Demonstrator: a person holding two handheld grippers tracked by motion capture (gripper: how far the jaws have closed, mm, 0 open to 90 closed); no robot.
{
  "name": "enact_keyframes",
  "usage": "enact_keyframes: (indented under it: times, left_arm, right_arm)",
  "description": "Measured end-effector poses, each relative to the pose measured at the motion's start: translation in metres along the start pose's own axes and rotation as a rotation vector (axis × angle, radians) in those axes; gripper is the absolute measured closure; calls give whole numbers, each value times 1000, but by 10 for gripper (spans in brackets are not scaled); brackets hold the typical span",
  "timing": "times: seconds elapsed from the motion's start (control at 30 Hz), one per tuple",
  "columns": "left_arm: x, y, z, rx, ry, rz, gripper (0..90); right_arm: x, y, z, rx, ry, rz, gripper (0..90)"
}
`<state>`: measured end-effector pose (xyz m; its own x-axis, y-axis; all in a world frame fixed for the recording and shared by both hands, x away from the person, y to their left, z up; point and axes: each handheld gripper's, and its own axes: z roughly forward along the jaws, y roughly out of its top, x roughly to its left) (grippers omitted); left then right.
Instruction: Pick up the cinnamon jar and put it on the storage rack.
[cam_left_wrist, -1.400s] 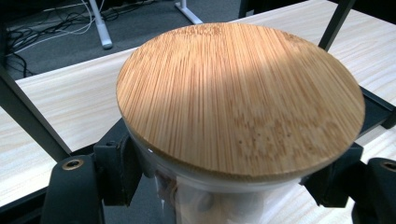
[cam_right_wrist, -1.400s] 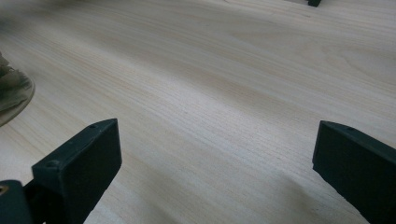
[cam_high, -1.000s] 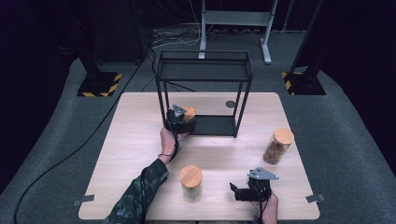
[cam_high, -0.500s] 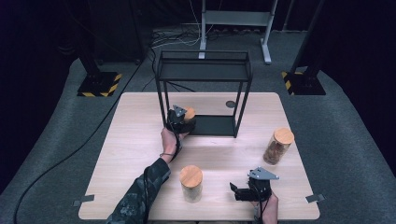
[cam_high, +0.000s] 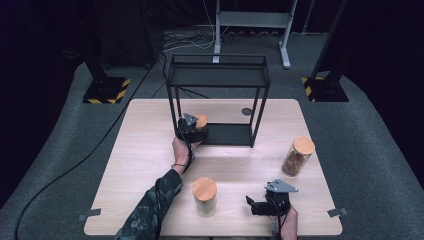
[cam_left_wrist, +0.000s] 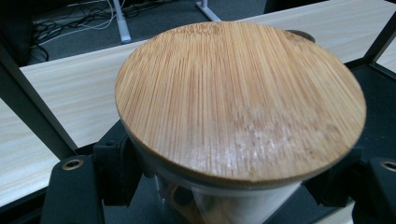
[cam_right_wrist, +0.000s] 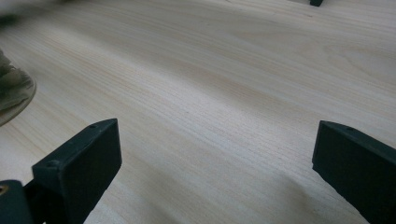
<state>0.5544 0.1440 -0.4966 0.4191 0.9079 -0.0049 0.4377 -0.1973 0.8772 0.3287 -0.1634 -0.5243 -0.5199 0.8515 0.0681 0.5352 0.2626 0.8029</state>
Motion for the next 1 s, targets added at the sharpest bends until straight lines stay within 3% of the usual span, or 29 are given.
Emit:
enact_keyframes:
  times: [0.9, 1.0]
  left_arm:
    - [0, 2, 5, -1, 12, -12, 252]
    - [-1, 4, 5, 8, 16, 4, 234]
  right_arm:
    - [0, 0, 0, 1, 1, -2, 6]
    - [0, 0, 0, 1, 1, -3, 6]
